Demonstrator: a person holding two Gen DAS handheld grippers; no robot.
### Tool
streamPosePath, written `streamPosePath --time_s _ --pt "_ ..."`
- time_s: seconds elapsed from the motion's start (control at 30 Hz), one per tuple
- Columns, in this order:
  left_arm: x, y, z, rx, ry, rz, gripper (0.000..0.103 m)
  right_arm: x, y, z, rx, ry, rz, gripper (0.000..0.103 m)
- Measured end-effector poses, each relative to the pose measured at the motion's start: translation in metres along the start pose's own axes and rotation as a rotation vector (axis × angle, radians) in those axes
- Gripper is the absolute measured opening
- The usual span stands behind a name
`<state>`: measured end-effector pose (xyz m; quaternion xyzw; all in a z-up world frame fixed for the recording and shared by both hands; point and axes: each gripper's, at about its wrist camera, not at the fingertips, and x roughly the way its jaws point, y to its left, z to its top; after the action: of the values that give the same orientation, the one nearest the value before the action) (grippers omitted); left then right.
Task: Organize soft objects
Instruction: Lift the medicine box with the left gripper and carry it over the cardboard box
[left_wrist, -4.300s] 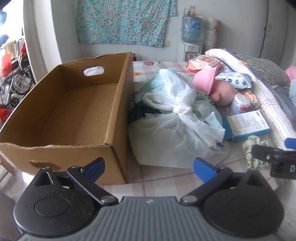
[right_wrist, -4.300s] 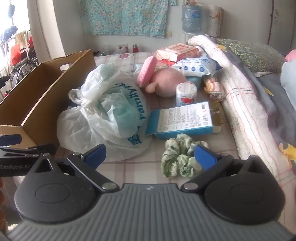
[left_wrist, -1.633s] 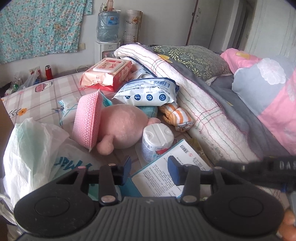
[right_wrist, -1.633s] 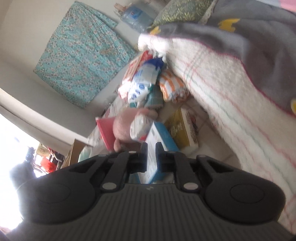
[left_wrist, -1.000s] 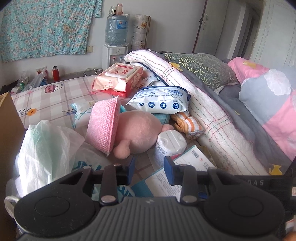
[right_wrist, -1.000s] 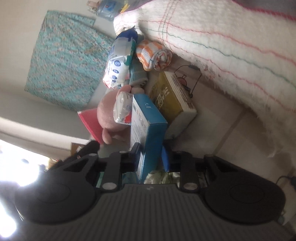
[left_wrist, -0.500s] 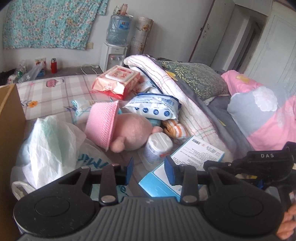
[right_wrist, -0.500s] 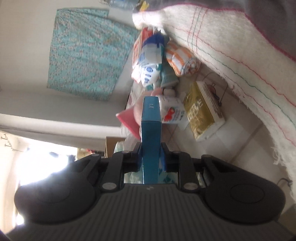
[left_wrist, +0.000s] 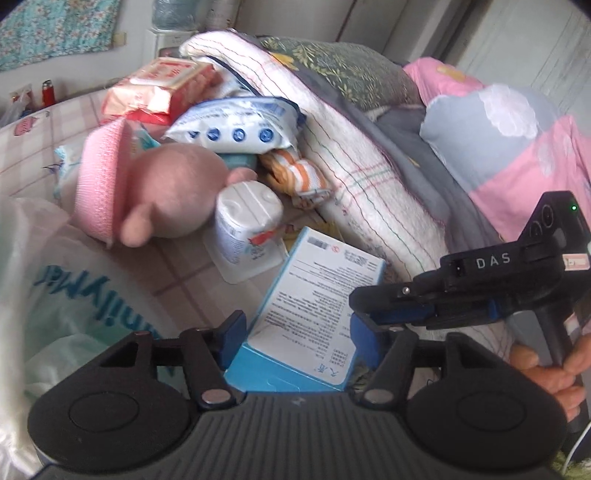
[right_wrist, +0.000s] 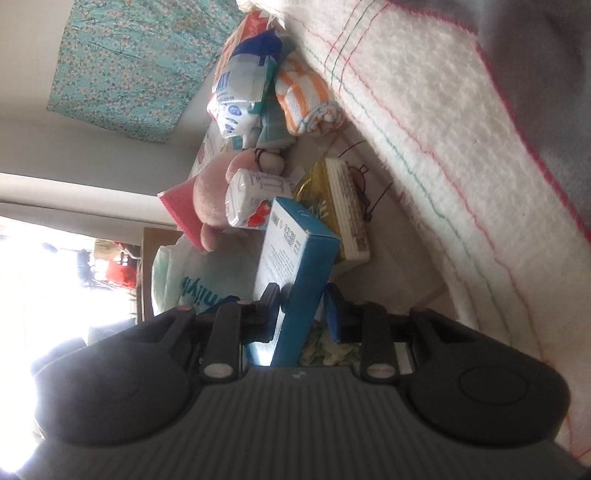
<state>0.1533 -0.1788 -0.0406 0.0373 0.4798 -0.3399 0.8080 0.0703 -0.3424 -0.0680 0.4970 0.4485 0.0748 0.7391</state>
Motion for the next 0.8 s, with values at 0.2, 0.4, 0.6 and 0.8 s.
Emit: streamPosePath --time_s 0.2,0.4,0.6,0.8 --pt "0.019 -0.002 0.006 0.027 0.034 -0.008 0.072 -0.006 -0.008 -0.005 0.014 -0.101 -0.01 0.026" --pt "0.028 -0.002 0.013 0.03 0.032 -0.029 0.073 -0.01 -0.022 -0.012 0.067 -0.154 0.037 0.024" --pt "0.021 -0.006 0.013 0.054 0.009 -0.022 0.068 -0.01 -0.019 -0.015 0.089 -0.19 0.038 0.023" --pt "0.0 -0.009 0.011 0.061 -0.026 -0.036 0.066 -0.02 -0.003 -0.022 0.063 -0.223 0.039 0.023"
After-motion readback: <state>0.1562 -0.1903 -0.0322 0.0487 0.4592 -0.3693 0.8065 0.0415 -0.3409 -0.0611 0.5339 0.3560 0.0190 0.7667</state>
